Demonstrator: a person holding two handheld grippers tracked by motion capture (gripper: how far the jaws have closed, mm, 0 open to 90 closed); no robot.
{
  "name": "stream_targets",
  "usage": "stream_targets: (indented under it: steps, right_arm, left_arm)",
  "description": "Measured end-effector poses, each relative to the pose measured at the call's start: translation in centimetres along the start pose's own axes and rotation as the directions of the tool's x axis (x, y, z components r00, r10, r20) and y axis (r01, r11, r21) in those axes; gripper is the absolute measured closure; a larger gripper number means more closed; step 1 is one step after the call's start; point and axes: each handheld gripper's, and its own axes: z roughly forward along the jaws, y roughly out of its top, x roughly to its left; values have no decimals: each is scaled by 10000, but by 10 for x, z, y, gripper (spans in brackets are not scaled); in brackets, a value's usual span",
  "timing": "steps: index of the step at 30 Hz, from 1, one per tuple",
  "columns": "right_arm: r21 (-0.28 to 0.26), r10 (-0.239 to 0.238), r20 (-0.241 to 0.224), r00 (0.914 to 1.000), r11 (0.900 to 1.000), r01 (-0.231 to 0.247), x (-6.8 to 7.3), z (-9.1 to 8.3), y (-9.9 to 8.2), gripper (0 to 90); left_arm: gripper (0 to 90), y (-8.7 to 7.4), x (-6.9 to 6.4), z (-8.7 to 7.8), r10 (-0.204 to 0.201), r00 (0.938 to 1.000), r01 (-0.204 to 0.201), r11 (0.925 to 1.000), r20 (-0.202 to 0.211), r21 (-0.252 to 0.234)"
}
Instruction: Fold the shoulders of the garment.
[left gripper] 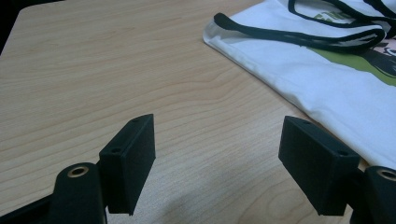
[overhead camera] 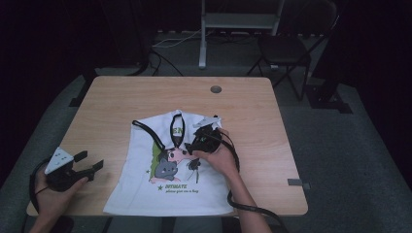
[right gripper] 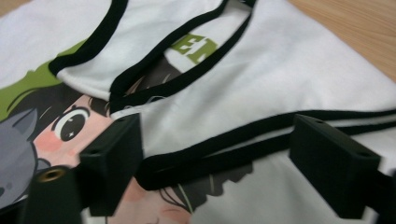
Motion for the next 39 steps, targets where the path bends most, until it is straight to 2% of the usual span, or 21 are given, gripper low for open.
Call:
stream_targets:
  steps: [3, 8, 16, 19, 20, 21, 25, 29, 32, 35, 39]
  right_arm:
    - [-143, 356, -45, 9994, 9993, -356, -5, -4, -3, 132]
    - [-241, 561, 20, 9984, 9981, -561, -13, -13, -8, 132]
    - [-546, 939, 428, 9947, 9943, -915, -31, -37, -18, 123]
    - [-795, 1206, 609, 9908, 9901, -1157, -39, -49, -25, 123]
    - [-955, 1419, 740, 9871, 9863, -1346, -46, -55, -32, 123]
    - [-955, 1419, 740, 9871, 9863, -1346, -46, -55, -32, 123]
    - [-964, 1663, 966, 9813, 9829, -1571, -59, -65, -43, 123]
    - [-1214, 2036, 1171, 9720, 9743, -1895, -71, -78, -50, 123]
    - [-1302, 2106, 1188, 9703, 9721, -1950, -74, -81, -51, 123]
    - [-1347, 2132, 1224, 9693, 9712, -1966, -75, -84, -52, 123]
    - [-1401, 2191, 1156, 9688, 9692, -2025, -75, -84, -50, 123]
  left_arm:
    - [268, 0, 0, 0, -50, 10000, 50, 10000, -13, -10]
    - [268, 0, 1, 1, -116, 9999, 116, 9999, -32, 11]
    - [268, 0, 3, 1, -305, 9995, 305, 9995, -69, -53]
    - [268, 1, 6, 2, -499, 9986, 498, 9987, -144, -81]
    - [268, 2, 7, 3, -585, 9982, 584, 9983, -161, -86]
    - [268, 4, 9, 4, -605, 9980, 603, 9981, -186, -85]
    - [268, 20, 13, 10, -627, 9978, 622, 9978, -222, -223]
    - [268, 41, 12, 24, -474, 9988, 471, 9986, -98, -224]
    - [268, 61, 9, 36, -242, 9997, 242, 9995, 28, -224]
    - [268, 72, 7, 42, -80, 9999, 82, 9997, 95, -216]
    - [268, 87, 8, 54, 52, 9992, -51, 10000, 389, -41]
